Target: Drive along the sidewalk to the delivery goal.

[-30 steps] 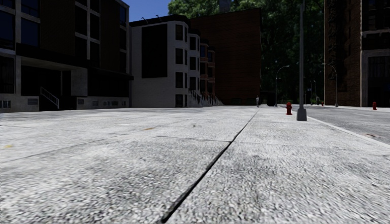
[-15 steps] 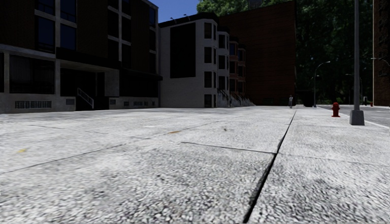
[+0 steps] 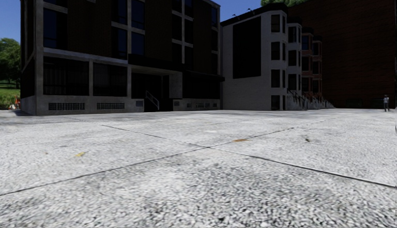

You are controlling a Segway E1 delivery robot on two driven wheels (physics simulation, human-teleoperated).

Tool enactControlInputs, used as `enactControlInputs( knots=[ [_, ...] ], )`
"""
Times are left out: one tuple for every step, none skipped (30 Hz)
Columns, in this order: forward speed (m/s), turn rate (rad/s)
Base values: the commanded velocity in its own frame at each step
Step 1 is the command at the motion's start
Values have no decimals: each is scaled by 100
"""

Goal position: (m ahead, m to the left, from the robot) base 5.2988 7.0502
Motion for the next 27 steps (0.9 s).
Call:
enactControlInputs(
  knots=[
    [153,76],
    [153,76],
    [153,76],
    [153,76],
    [153,76],
    [153,76],
    [153,76],
    [153,76],
    [153,76],
    [153,76],
    [153,76],
    [153,76],
    [153,76],
    [153,76],
    [153,76],
    [153,76],
    [153,76],
    [153,76],
    [153,76],
    [153,76],
    [153,76],
    [153,76],
    [153,76],
    [153,76],
    [153,76],
    [153,76],
    [153,76]
  ],
)
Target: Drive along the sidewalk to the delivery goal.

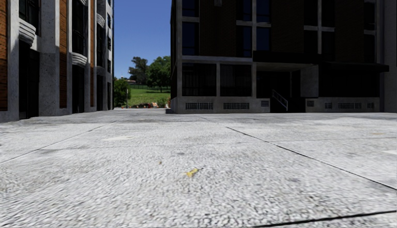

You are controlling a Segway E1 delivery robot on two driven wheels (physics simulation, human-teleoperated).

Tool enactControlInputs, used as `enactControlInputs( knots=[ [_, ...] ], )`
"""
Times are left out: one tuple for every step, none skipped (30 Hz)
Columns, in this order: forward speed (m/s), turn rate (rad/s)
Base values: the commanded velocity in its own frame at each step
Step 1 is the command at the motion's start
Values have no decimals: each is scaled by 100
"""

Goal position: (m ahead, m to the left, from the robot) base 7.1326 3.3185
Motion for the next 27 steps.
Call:
enactControlInputs(
  knots=[
    [153,76],
    [153,76],
    [153,76],
    [153,76],
    [153,76],
    [153,76],
    [153,76],
    [153,76],
    [153,76],
    [153,76],
    [153,76],
    [153,76],
    [153,76],
    [153,73],
    [153,71],
    [153,67],
    [153,57],
    [153,0],
    [153,0],
    [153,0],
    [153,0],
    [157,0],
    [200,0],
    [200,0],
    [200,0],
    [200,0],
    [200,0]
  ],
)
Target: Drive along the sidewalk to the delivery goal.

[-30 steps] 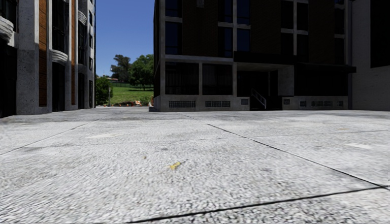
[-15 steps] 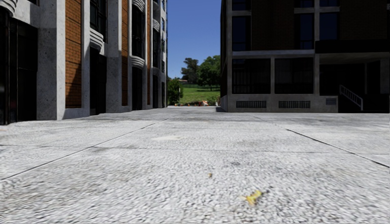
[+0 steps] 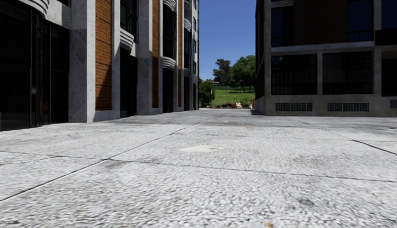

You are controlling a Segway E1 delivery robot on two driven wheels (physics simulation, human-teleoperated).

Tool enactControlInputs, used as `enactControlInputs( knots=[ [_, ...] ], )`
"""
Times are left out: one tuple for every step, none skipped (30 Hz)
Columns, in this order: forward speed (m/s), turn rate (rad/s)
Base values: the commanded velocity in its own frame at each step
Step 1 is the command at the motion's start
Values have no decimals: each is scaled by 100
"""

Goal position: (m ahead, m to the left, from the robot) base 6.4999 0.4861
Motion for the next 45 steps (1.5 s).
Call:
enactControlInputs(
  knots=[
    [200,0],
    [200,0],
    [200,0],
    [200,0],
    [200,0],
    [200,0],
    [187,4],
    [172,10],
    [166,20],
    [166,20],
    [164,31],
    [163,38],
    [163,40],
    [163,41],
    [163,41],
    [163,41],
    [163,41],
    [163,41],
    [163,42],
    [163,44],
    [163,45],
    [163,45],
    [163,45],
    [163,45],
    [163,45],
    [163,45],
    [163,45],
    [163,45],
    [163,45],
    [163,45],
    [163,45],
    [163,45],
    [163,45],
    [163,43],
    [163,36],
    [163,0],
    [163,0],
    [163,0],
    [163,0],
    [163,0],
    [163,0],
    [163,0],
    [163,0],
    [163,0],
    [163,0]
  ],
)
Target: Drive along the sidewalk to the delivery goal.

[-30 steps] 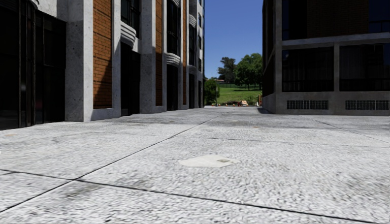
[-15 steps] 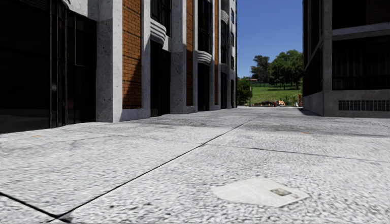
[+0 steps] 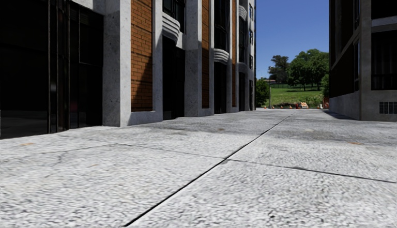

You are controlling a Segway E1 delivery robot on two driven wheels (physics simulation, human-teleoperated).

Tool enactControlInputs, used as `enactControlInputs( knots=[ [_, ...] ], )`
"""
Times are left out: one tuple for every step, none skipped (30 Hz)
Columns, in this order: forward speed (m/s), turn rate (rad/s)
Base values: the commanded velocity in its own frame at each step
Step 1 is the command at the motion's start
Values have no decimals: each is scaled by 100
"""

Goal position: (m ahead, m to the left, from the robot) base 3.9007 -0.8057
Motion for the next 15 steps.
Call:
enactControlInputs(
  knots=[
    [163,0],
    [163,0],
    [172,0],
    [200,0],
    [200,0],
    [200,0],
    [200,0],
    [200,0],
    [200,0],
    [200,0],
    [200,0],
    [200,0],
    [200,0],
    [200,0],
    [200,-3]
  ],
)
